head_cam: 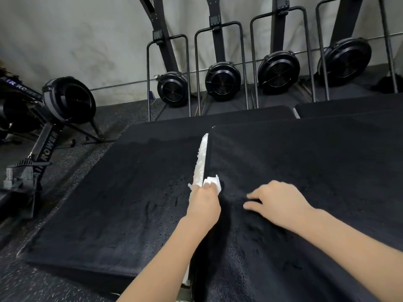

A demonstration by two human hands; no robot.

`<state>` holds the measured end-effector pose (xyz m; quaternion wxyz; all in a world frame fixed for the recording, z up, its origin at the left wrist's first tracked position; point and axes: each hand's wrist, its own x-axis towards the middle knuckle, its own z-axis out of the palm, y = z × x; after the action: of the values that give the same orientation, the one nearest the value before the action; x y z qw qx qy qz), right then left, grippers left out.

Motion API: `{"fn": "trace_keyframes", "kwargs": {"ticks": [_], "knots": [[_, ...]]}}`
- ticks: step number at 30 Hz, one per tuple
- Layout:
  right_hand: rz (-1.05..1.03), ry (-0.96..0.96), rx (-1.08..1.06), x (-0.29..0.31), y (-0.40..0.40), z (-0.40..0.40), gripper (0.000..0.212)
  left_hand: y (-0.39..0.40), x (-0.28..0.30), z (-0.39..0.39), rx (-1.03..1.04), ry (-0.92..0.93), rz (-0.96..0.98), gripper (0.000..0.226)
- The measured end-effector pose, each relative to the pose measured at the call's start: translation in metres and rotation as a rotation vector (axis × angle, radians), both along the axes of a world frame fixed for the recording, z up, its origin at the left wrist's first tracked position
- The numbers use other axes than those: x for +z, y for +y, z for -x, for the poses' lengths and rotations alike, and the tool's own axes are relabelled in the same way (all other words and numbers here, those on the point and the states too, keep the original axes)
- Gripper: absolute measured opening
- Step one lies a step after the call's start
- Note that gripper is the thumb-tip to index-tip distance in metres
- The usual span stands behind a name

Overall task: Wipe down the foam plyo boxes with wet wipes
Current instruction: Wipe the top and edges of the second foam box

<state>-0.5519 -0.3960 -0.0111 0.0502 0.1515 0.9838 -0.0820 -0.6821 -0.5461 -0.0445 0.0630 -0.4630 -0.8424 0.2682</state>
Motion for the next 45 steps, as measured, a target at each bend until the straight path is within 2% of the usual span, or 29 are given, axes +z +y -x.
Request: {"fn": "trace_keyframes", "kwargs": {"ticks": [2,6,7,10,11,14,17,21,24,29,33,38,43,45], "knots": [[0.002,0.074,-0.018,0.002,0.012,0.018,0.045,0.009,0.003,0.007,0.063,-0.034,-0.046,0.02],[0.03,0.036,-0.008,-0.012,0.041,0.058,0.058,0.028,0.009,0.028,0.067,-0.056,-0.075,0.046],[0.025,0.037,-0.014,-0.016,0.049,0.066,0.06,0.031,0.008,0.035,0.07,-0.068,-0.151,0.046],[0.017,0.049,-0.033,-0.021,0.066,0.088,0.066,0.043,0.002,0.052,0.092,-0.117,-0.105,0.015],[0.009,0.039,-0.029,-0.021,0.07,0.095,0.069,0.046,0.001,0.059,0.103,-0.14,-0.143,0.013],[0.016,0.008,-0.011,-0.024,0.082,0.117,0.076,0.057,0.003,0.074,0.123,-0.204,-0.251,0.032],[0.094,-0.057,-0.005,-0.025,0.09,0.134,0.076,0.07,0.002,0.091,0.158,-0.233,-0.332,0.035],[0.073,-0.137,0.018,-0.024,0.091,0.139,0.075,0.087,-0.002,0.117,0.225,-0.313,-0.408,0.037],[0.058,-0.171,0.019,-0.022,0.091,0.144,0.074,0.108,-0.008,0.144,0.244,-0.243,-0.414,0.047],[0.052,-0.198,0.02,-0.023,0.093,0.15,0.075,0.148,-0.01,0.194,0.251,-0.287,-0.382,0.069],[0.052,-0.199,0.023,-0.025,0.095,0.154,0.075,0.172,-0.014,0.226,0.283,-0.335,-0.39,0.057],[0.084,-0.19,0.02,-0.031,0.098,0.155,0.076,0.195,-0.027,0.269,0.388,-0.385,-0.373,0.068],[0.061,-0.213,0.018,-0.031,0.102,0.159,0.078,0.2,-0.014,0.252,0.321,-0.35,-0.444,0.06],[0.067,-0.212,0.018,-0.031,0.102,0.158,0.078,0.193,-0.011,0.245,0.307,-0.398,-0.478,0.067]]}}
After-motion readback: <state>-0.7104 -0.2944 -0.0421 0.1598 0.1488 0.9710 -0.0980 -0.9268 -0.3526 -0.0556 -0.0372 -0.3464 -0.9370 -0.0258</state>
